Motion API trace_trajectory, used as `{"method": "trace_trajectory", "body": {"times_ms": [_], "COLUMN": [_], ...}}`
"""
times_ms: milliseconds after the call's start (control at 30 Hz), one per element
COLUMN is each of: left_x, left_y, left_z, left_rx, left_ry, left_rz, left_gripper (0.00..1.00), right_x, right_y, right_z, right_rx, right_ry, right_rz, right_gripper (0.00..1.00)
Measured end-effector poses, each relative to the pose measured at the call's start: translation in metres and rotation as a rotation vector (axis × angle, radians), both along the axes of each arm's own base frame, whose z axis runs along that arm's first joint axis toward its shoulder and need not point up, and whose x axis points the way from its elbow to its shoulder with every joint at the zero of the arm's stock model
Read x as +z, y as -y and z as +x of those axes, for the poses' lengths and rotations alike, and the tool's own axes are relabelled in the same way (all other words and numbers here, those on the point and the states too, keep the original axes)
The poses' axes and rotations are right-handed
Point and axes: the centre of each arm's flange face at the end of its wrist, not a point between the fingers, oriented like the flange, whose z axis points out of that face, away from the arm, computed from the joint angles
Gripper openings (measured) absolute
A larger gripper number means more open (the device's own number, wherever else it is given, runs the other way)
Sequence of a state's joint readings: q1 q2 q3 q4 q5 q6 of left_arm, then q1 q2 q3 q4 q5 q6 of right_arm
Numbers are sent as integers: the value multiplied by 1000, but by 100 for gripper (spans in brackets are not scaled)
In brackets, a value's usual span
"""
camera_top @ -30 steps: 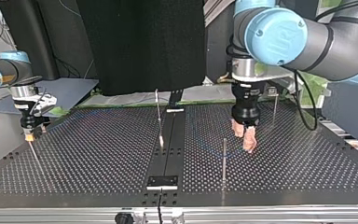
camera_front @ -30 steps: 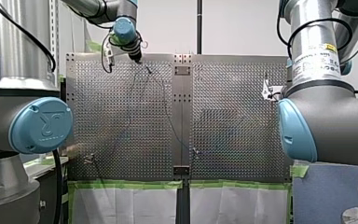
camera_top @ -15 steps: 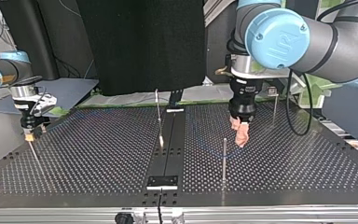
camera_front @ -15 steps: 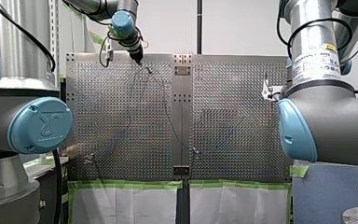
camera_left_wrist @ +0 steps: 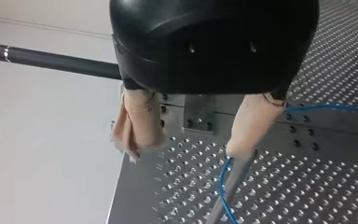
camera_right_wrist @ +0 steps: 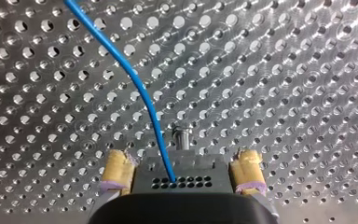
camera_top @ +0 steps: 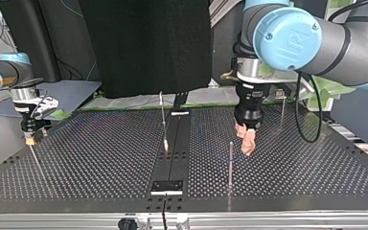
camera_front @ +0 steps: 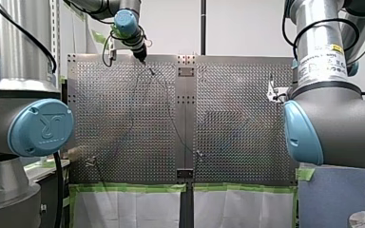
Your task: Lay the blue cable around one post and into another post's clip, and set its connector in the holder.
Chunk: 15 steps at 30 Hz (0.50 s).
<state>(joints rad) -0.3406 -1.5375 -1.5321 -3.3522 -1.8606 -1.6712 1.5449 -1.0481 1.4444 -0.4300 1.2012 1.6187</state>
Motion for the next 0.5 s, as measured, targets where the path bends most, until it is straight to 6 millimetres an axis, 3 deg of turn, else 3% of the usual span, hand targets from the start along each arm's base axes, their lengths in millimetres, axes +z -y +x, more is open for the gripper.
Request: {"method": "trace_trajectory", "body": {"times_ms": [500], "left_x": [1], "left_y": [3], "left_z": [1], "left_rx": [-19], "left_ry": [7], "left_rz": [-31], "left_gripper": [100], "right_x": [0], "right_y": [0], "right_z": [1], "right_rx": [1], "right_ry": [-1], "right_rz": [1], "right_gripper": [100]}}
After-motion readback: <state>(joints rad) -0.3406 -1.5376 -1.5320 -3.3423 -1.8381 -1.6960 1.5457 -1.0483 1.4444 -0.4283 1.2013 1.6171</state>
